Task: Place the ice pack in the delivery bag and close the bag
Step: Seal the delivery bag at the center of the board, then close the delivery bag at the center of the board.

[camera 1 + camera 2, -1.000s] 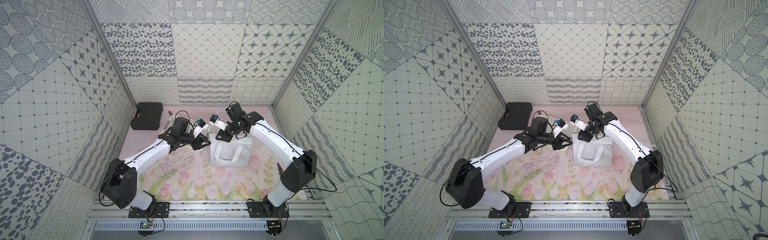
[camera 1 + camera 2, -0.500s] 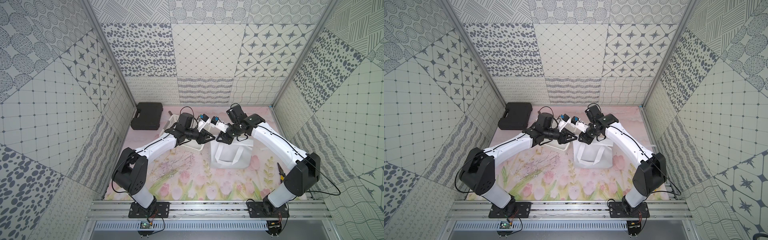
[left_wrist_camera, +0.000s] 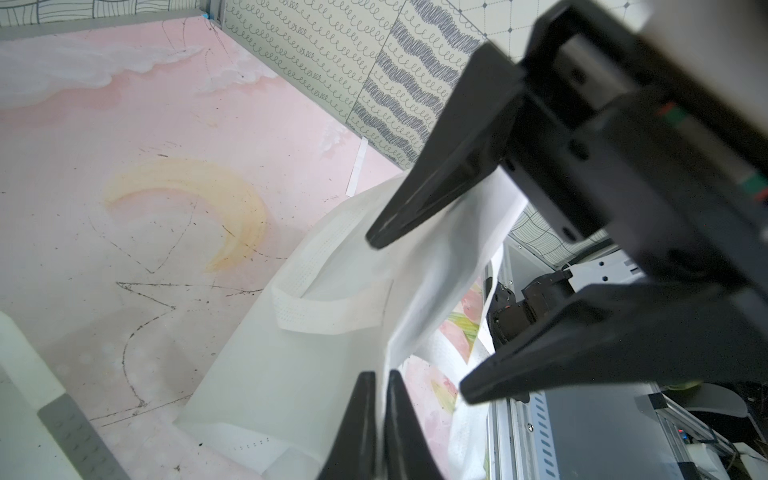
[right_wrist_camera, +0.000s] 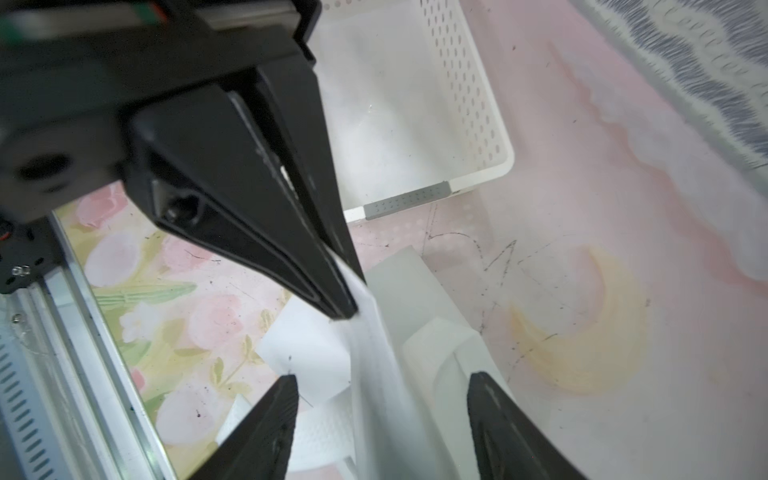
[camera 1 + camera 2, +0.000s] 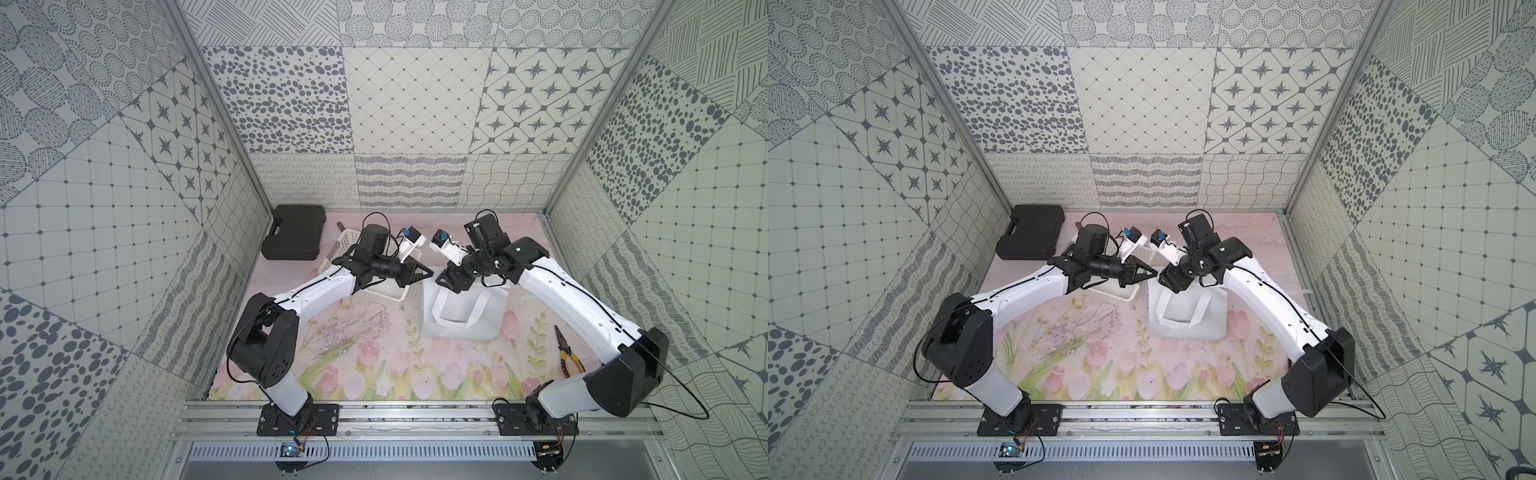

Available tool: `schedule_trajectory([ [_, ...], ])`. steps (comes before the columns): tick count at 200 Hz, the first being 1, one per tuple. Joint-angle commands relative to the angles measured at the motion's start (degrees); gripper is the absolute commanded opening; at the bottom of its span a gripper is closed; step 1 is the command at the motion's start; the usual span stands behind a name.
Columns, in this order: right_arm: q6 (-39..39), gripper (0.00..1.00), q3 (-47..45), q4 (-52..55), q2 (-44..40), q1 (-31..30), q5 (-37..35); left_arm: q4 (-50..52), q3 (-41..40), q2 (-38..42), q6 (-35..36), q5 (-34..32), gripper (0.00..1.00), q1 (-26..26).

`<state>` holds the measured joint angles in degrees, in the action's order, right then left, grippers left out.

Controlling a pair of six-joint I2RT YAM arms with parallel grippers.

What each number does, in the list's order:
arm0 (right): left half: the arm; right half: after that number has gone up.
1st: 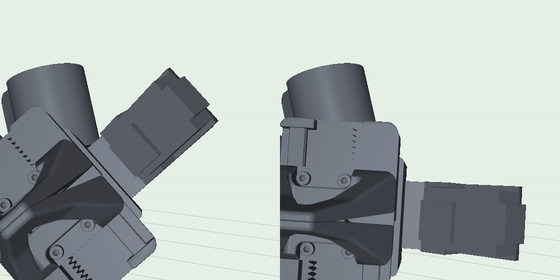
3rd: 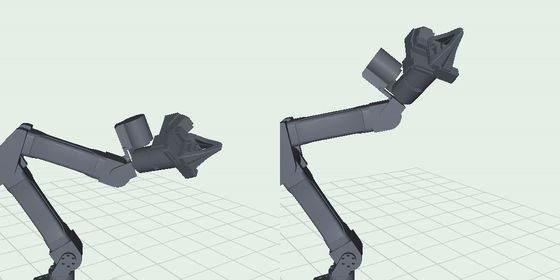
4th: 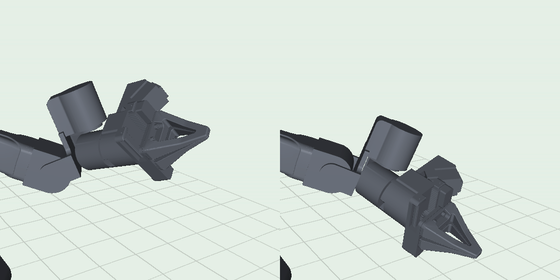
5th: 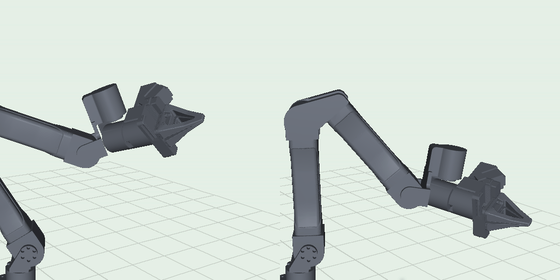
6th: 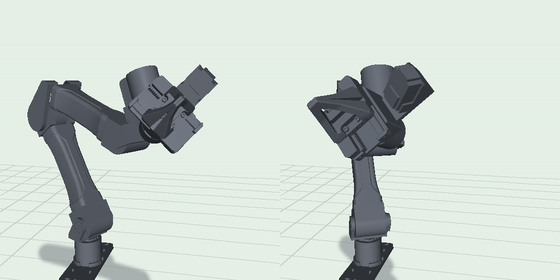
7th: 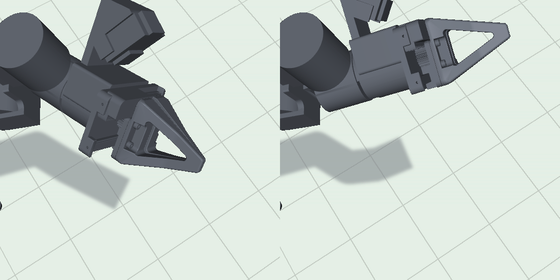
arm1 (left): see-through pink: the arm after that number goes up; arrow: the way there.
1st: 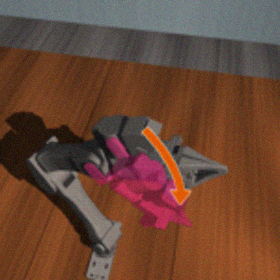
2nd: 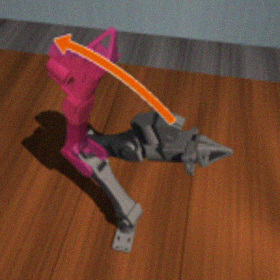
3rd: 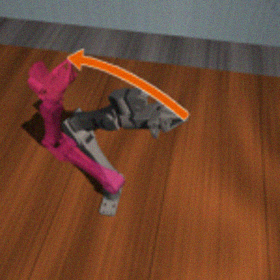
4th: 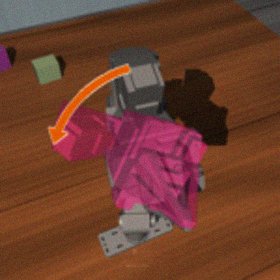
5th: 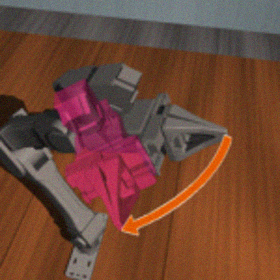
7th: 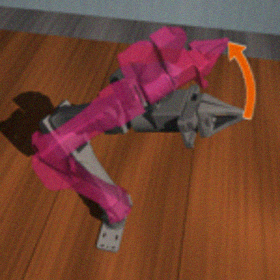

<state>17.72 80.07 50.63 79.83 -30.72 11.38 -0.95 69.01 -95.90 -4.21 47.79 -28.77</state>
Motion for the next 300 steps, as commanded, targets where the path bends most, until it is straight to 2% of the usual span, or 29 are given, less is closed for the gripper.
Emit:
schedule_trajectory([
  [1,-6.1,0.74,-3.3,-7.9,-8.3,1.0,-7.3,3.6,2.9,0.1,1.5,1.1,0.33,-0.2],
  [40,-11.5,0.77,-12.4,-11.1,-21.4,2.1,-14.4,9.7,7.8,0.3,2.7,1.9,0.42,-0.1],
  [74,-16.3,0.80,-20.4,-12.6,-32.7,2.6,-19.9,17.7,14.5,-1.4,3.6,2.7,0.45,-0.2],
  [94,-19.9,0.81,-25.2,-12.9,-39.0,2.8,-21.3,19.9,18.8,-3.4,2.8,3.4,0.46,-0.9],
  [134,-27.2,0.81,-34.4,-14.0,-47.7,2.9,-22.3,26.3,30.7,-10.4,6.0,4.1,0.51,-5.1],
  [171,-28.7,0.76,-39.2,-17.8,-48.5,3.4,-22.2,35.0,42.6,-18.7,7.1,7.3,0.54,-7.7],
  [210,-29.0,0.62,-41.4,-23.7,-46.1,6.8,-17.8,41.5,51.3,-25.1,8.4,8.9,0.54,-10.0],
  [232,-30.0,0.53,-42.3,-26.8,-44.3,9.1,-14.8,43.0,52.8,-26.4,9.1,8.1,0.53,-10.6],
  [274,-31.2,0.45,-44.7,-34.7,-40.8,14.7,-8.0,44.4,52.7,-26.8,10.7,6.4,0.47,-10.9],
  [300,-31.9,0.41,-44.5,-39.1,-36.7,18.5,-2.6,45.2,52.7,-26.9,12.1,4.9,0.38,-11.4],
])
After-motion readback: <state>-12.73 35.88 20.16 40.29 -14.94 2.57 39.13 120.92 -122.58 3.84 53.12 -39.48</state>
